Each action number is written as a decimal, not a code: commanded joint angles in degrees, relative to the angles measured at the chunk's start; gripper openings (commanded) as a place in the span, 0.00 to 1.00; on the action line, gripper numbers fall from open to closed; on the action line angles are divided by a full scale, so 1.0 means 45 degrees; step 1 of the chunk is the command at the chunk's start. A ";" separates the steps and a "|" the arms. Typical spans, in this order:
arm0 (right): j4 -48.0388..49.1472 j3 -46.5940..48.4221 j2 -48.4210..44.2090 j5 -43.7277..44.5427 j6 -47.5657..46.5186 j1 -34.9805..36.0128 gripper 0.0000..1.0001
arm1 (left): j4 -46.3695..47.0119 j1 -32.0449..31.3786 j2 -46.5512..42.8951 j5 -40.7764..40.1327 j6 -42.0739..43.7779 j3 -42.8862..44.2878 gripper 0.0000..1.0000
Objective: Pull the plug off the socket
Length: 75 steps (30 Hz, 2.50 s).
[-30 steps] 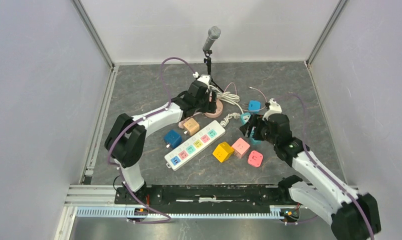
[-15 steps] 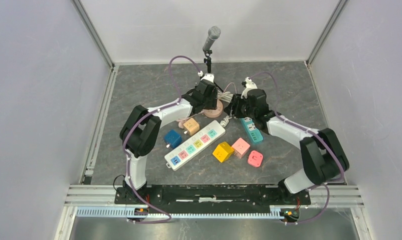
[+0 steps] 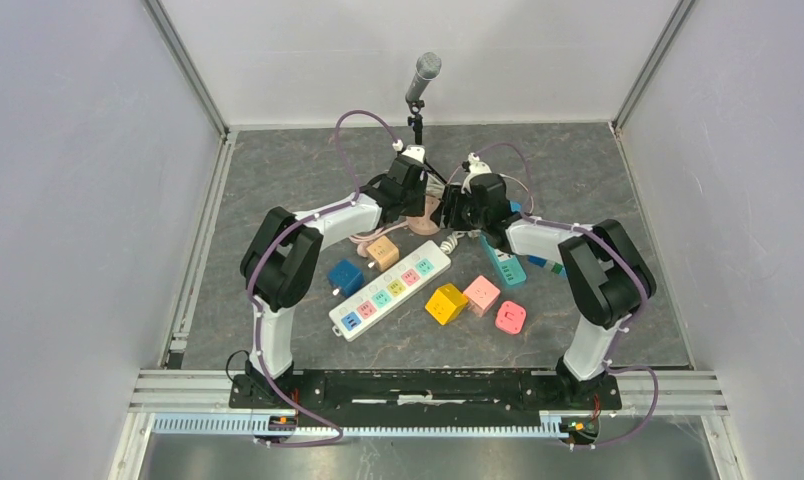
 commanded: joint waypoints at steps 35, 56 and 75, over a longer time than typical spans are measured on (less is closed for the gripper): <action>-0.5211 0.3703 0.3681 0.0777 -0.0042 0.0547 0.34 | -0.1336 -0.1545 -0.0084 -0.0065 0.1192 0.0784 0.15; -0.5895 0.4283 0.4308 0.0790 0.0064 0.0527 0.30 | -0.2888 -0.0813 -0.0144 -0.0228 -0.0374 0.1271 0.13; -0.6163 0.4427 0.4476 0.0828 0.0142 0.0526 0.28 | -0.3001 0.0418 -0.0235 0.4177 -0.0602 0.1143 0.11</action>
